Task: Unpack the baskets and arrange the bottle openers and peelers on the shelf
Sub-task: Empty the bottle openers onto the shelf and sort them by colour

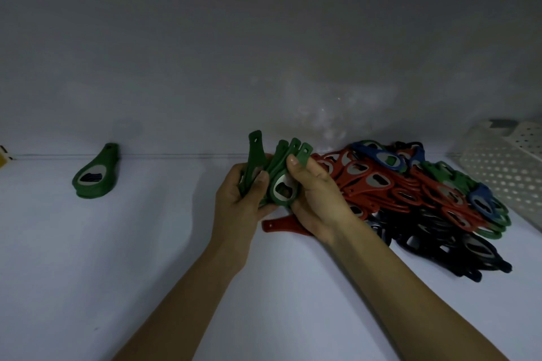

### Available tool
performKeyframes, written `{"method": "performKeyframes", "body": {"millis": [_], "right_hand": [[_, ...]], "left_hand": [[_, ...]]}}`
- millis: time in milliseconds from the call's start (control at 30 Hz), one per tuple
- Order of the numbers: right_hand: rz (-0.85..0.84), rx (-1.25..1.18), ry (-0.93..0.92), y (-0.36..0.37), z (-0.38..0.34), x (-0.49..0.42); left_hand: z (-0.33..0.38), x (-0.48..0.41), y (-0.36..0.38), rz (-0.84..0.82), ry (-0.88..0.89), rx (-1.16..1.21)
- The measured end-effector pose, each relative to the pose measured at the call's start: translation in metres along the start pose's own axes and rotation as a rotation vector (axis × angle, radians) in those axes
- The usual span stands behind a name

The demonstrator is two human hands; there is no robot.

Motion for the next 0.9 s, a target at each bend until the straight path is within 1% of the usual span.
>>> {"method": "performKeyframes", "body": {"millis": [100,133,167,233,300,333,367,400,467,500,533,567,600,633,667,700,767,800,833,900], "right_hand": [[-0.014,-0.020,0.005,-0.002,0.000,-0.002],[-0.029,0.010,-0.016,-0.003,0.001,-0.001],[-0.051,0.074,-0.043,-0.002,0.002,-0.001],[-0.072,0.290,-0.101,0.000,0.008,0.001],[-0.046,0.517,-0.200,0.003,0.010,0.003],[0.000,0.621,-0.286,0.003,0.007,0.002],[0.073,0.729,-0.410,0.000,-0.001,0.000],[0.170,0.860,-0.573,-0.005,-0.012,-0.002],[0.450,1.222,-0.931,-0.025,-0.041,-0.009],[0.585,1.438,-0.992,-0.039,-0.054,-0.016],[0.685,1.641,-0.879,-0.053,-0.063,-0.023],[0.744,1.793,-0.666,-0.066,-0.069,-0.028],[0.750,1.880,-0.472,-0.076,-0.070,-0.030],[0.713,1.932,-0.385,-0.080,-0.065,-0.031],[0.662,1.962,-0.406,-0.079,-0.058,-0.030],[0.598,1.968,-0.471,-0.074,-0.050,-0.029],[0.463,1.921,-0.587,-0.056,-0.034,-0.027],[0.432,1.892,-0.630,-0.048,-0.031,-0.026],[0.451,1.871,-0.690,-0.043,-0.032,-0.026],[0.613,1.878,-0.789,-0.046,-0.046,-0.029]], "left_hand": [[-0.001,0.002,0.002,-0.025,0.006,-0.036],[-0.001,0.003,0.004,-0.041,0.028,-0.102],[-0.002,0.004,0.004,-0.053,0.075,-0.205],[-0.004,0.004,0.005,-0.054,0.156,-0.364],[-0.005,0.004,0.005,-0.050,0.156,-0.388],[-0.006,0.004,0.006,-0.058,0.140,-0.376],[-0.007,0.004,0.007,-0.069,0.121,-0.347],[-0.007,0.004,0.007,-0.077,0.100,-0.303],[-0.008,0.004,0.007,-0.088,0.042,-0.189],[-0.008,0.004,0.008,-0.090,0.020,-0.157],[-0.008,0.004,0.006,-0.088,0.013,-0.153],[-0.009,0.004,0.006,-0.089,0.012,-0.160],[-0.008,0.004,0.007,-0.092,0.016,-0.173],[-0.009,0.005,0.007,-0.095,0.025,-0.192],[-0.009,0.005,0.007,-0.098,0.037,-0.213],[-0.009,0.005,0.008,-0.098,0.044,-0.229],[-0.009,0.005,0.009,-0.090,0.046,-0.232],[-0.009,0.004,0.008,-0.082,0.043,-0.225],[-0.008,0.004,0.007,-0.073,0.039,-0.217],[-0.006,0.002,0.005,-0.052,0.035,-0.211]]}}
Point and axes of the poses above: each hand's wrist, its own x-axis away from the middle knuckle, its own y-axis out of the palm, z = x × y, the point moved 2 cm from there along -x, towards the middle knuckle, and after that the axes turned 11 degrees about z, right-handed, at the moved point
